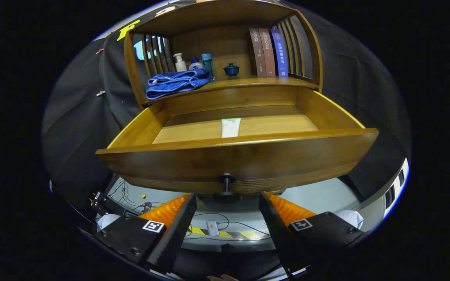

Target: Pull open the drawer, take out the items inside it, and place them on the countertop above the cabinet.

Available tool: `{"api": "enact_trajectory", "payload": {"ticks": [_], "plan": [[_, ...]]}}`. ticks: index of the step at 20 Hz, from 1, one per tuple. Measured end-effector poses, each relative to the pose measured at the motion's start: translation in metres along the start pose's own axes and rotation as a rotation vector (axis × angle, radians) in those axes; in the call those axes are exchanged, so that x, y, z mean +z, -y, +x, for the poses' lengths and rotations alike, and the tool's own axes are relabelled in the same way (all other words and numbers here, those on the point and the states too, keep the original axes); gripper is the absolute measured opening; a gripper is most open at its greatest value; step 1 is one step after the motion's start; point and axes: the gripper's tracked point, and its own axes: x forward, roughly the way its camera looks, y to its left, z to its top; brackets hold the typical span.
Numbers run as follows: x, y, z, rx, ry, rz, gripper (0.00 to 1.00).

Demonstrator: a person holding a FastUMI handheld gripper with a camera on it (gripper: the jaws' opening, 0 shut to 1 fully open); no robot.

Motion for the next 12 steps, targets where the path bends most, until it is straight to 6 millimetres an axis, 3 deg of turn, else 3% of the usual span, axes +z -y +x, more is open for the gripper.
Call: {"api": "enact_trajectory", "payload": {"ticks": [3,5,8,12], "plan": [[0.042,-0.014,-0.021,0.026,0.033,-0.003,1.00],[0.080,-0.022,-0.021,0.053,0.065,0.014,1.00],[0.125,-0.028,0.005,0.047,0.065,0.003,1.00],[0.139,-0.031,0.062,0.035,-0.065,0.001,1.00]]}}
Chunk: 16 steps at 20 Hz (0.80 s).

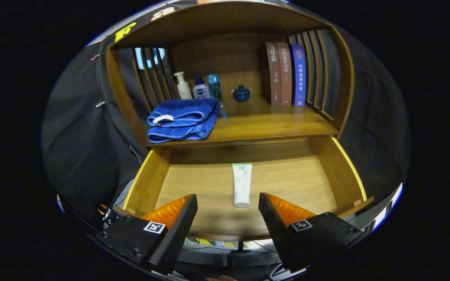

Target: Pull open the drawer, take out the items inside it, and place them on the countertop above the cabinet.

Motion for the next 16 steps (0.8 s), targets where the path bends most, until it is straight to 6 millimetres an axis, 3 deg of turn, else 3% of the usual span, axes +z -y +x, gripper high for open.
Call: {"api": "enact_trajectory", "payload": {"ticks": [3,6,10,16], "plan": [[0.005,0.004,0.043,-0.017,-0.090,0.002,1.00],[-0.005,0.018,0.076,-0.060,-0.195,0.028,1.00],[-0.017,0.029,0.103,-0.072,-0.310,0.068,0.99],[-0.042,0.043,0.125,-0.119,-0.449,0.039,0.99]]}}
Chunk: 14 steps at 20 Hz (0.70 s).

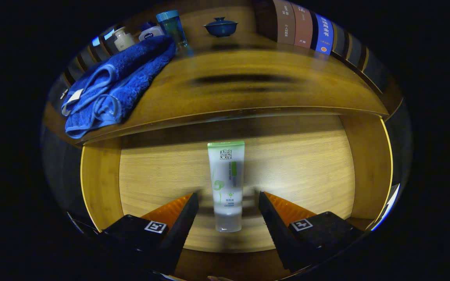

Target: Pull open the drawer, take out the items inside it, and place them on the countertop above the cabinet.

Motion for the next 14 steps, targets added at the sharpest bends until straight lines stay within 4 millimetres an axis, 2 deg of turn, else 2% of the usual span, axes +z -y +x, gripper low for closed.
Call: {"api": "enact_trajectory", "payload": {"ticks": [6,11,13,14], "plan": [[-0.007,-0.002,0.007,-0.027,-0.050,-0.023,0.99],[-0.023,0.000,0.018,-0.067,-0.139,-0.021,0.99],[-0.026,0.002,0.012,-0.090,-0.162,-0.025,0.86],[-0.029,0.003,0.018,-0.089,-0.163,-0.027,0.80]]}}
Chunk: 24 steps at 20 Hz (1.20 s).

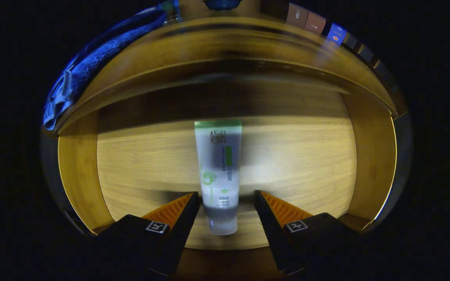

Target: Pull open the drawer, take out the items inside it, and place them on the countertop above the cabinet.

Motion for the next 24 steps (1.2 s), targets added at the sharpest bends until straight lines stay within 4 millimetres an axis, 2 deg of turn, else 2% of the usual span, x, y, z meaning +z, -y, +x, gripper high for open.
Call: {"api": "enact_trajectory", "payload": {"ticks": [1,2,3,5,9,12,17,22,24], "plan": [[0.001,0.000,-0.004,-0.001,0.000,-0.006,0.73],[0.000,0.000,0.002,-0.001,0.000,-0.006,0.67],[0.003,-0.002,-0.006,0.001,-0.002,-0.004,0.61],[0.000,-0.002,-0.007,0.022,0.004,0.004,0.48],[0.008,-0.003,-0.025,0.047,0.074,-0.003,0.48],[0.001,-0.005,-0.036,0.091,0.094,0.009,0.48],[-0.005,0.001,-0.082,0.151,0.186,0.013,0.48],[-0.030,0.002,-0.128,0.197,0.268,-0.001,0.48],[-0.027,0.005,-0.148,0.199,0.326,0.010,0.48]]}}
